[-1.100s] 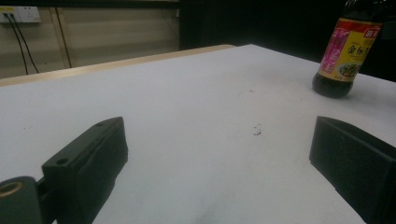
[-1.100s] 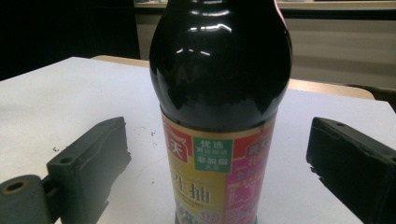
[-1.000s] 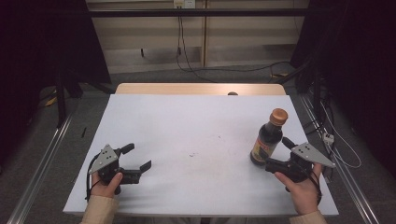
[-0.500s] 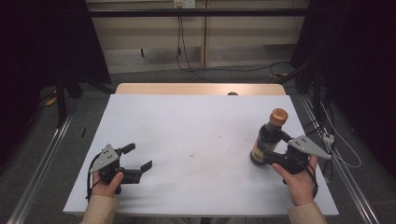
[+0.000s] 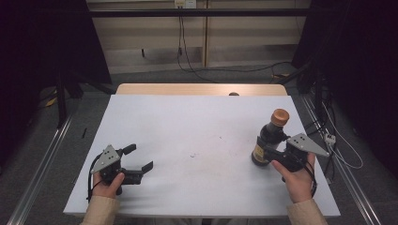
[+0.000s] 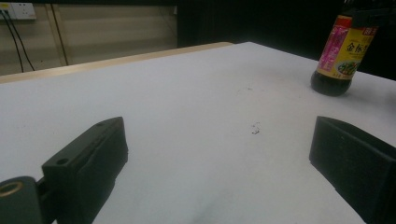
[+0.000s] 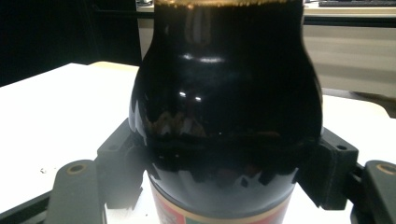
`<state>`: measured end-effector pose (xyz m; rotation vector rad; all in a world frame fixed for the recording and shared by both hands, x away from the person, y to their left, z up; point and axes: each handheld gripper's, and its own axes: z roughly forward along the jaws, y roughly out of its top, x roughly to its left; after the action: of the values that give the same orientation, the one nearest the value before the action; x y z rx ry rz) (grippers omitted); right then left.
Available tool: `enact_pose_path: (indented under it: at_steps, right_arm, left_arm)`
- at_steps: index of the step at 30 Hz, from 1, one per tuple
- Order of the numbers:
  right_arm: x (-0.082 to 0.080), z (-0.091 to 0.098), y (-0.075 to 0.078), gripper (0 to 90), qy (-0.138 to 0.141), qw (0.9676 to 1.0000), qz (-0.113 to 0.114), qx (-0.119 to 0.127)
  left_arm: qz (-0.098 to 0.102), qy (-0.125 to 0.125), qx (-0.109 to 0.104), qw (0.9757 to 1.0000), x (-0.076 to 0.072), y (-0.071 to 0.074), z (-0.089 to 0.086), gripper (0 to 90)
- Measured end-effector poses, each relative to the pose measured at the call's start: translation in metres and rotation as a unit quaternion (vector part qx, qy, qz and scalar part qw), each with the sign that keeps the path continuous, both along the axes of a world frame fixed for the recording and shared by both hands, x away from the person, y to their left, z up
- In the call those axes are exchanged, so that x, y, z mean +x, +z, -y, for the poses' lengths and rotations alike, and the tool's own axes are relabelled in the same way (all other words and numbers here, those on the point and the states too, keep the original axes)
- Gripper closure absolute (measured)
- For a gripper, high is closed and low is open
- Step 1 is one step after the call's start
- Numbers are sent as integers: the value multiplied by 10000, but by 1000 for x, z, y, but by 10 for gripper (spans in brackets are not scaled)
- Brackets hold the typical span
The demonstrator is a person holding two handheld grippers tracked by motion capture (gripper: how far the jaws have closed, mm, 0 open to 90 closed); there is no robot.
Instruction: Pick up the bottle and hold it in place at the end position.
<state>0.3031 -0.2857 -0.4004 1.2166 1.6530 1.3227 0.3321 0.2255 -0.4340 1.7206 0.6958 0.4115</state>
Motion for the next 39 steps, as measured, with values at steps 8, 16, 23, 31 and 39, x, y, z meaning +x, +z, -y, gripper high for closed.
enact_pose_path:
  at_steps: [8, 16, 23, 31, 39]
  right_arm:
    - [0, -1, 1, 269, -10, 10000, -41, -25]
    - [0, -1, 3, 269, -21, 10000, -20, -51]
    - [4, -8, 5, 267, -17, 9999, 18, -135]
    - [13, -24, 12, 266, 256, 9996, 99, 19]
    - [25, -41, 15, 266, 501, 9987, 85, 99]
  left_arm:
    - [6, -5, -7, 10000, 0, 0, 1, 44]
    - [-29, -14, -27, 10000, 0, -1, 1, 44]
    - [40, 19, -64, 10000, 0, 0, 1, 45]
    - [59, 9, -55, 10000, 0, 0, 2, 45]
    - [43, -14, -37, 10000, 0, 0, 3, 45]
